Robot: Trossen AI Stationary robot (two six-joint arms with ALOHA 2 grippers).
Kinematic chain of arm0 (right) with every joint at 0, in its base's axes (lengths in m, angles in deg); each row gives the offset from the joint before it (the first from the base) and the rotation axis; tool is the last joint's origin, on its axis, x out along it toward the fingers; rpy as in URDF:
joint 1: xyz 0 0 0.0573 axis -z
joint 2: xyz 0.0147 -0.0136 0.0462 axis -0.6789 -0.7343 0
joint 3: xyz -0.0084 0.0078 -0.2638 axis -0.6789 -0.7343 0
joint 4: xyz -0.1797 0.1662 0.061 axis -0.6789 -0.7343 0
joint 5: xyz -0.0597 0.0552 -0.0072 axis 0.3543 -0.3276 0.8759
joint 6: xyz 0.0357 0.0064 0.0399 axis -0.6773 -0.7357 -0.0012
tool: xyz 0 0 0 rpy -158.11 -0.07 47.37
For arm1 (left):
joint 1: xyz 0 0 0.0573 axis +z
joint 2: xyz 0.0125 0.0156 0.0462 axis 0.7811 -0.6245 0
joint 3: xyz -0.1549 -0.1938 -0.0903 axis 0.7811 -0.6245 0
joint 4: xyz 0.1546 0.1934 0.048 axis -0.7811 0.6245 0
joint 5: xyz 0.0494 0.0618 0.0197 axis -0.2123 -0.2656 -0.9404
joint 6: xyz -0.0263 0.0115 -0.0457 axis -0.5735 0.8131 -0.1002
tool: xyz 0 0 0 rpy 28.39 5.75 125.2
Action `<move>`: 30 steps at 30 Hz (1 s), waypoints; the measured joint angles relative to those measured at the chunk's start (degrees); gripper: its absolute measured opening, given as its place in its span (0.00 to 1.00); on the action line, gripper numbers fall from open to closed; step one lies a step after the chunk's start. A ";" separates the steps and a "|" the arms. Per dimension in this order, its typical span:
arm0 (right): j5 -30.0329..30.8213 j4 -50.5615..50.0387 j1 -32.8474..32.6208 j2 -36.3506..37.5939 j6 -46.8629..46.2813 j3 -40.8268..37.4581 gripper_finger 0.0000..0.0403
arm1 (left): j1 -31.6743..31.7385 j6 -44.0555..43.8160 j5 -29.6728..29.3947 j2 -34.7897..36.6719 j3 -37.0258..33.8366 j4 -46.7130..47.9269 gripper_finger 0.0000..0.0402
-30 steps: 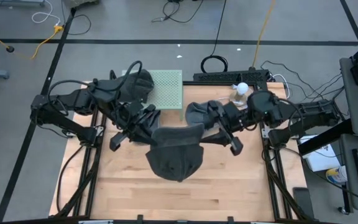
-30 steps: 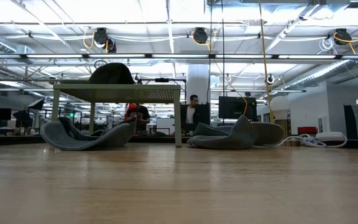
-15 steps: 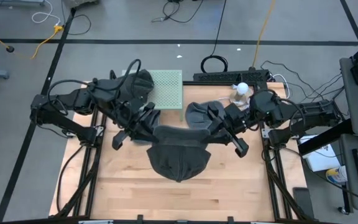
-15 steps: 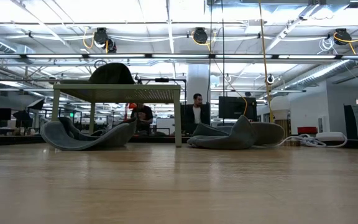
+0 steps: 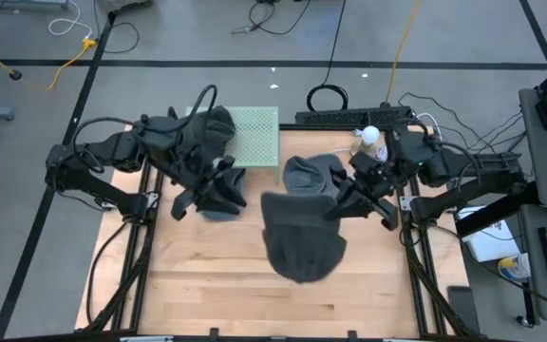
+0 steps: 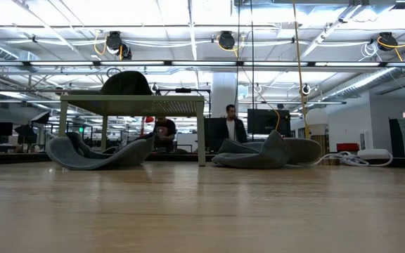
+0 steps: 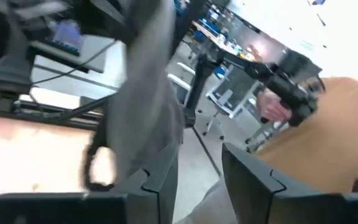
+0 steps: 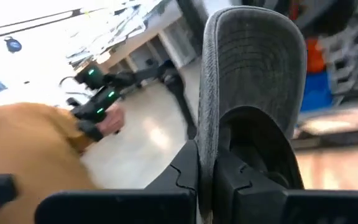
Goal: Pick & Place hat
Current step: Stack the black cap on the black cap on the shelf
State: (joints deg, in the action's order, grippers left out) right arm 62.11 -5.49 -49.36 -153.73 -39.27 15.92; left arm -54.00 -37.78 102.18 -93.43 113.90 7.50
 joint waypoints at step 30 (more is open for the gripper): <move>-20.61 -0.35 6.53 -7.81 -19.53 -0.55 0.02 | 0.99 -1.08 7.31 -10.88 -0.11 -4.49 0.47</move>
State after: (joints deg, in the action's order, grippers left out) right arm 41.49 -5.83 -42.82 -161.54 -58.80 15.37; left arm -53.01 -38.86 109.49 -104.30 113.79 3.01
